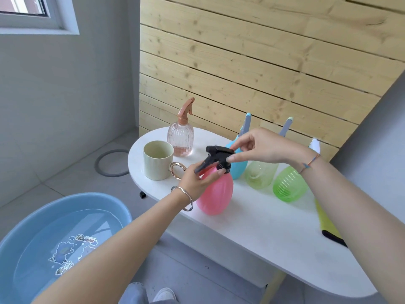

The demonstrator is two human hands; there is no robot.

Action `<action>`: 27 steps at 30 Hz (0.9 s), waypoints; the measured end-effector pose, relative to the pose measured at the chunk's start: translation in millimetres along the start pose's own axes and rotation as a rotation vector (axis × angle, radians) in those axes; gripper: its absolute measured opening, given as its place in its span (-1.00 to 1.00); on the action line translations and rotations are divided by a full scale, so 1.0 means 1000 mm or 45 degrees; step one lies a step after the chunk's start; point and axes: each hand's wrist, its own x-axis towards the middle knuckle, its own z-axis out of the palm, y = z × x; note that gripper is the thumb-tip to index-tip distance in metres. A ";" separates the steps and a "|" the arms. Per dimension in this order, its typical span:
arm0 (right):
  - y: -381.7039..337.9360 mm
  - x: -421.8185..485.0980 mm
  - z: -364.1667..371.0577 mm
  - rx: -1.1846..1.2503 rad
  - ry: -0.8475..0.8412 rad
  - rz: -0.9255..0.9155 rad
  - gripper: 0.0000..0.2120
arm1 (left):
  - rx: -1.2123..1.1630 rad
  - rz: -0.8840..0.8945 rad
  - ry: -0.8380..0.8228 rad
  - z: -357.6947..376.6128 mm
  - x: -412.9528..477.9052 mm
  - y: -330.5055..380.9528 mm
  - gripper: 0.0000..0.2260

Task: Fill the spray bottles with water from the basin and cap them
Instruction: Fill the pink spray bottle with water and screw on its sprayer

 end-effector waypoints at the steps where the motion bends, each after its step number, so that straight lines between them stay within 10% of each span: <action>1: 0.002 0.002 0.003 0.002 0.081 -0.004 -0.81 | -0.001 0.018 0.001 0.000 -0.001 -0.001 -0.79; 10: 0.017 0.001 0.027 0.255 0.532 -0.003 -0.55 | 0.076 -0.216 -0.089 -0.010 -0.010 -0.010 -0.35; 13: 0.034 -0.008 0.029 0.423 0.143 0.122 -0.89 | 0.139 -0.354 -0.218 -0.022 -0.014 -0.015 -0.26; 17: 0.039 -0.007 0.056 0.754 -0.100 -0.092 -0.66 | 0.144 -0.354 -0.288 -0.022 -0.014 -0.016 -0.31; 27: 0.027 0.007 0.116 0.900 0.796 0.012 -0.73 | 0.106 -0.325 -0.236 -0.021 -0.014 -0.024 -0.39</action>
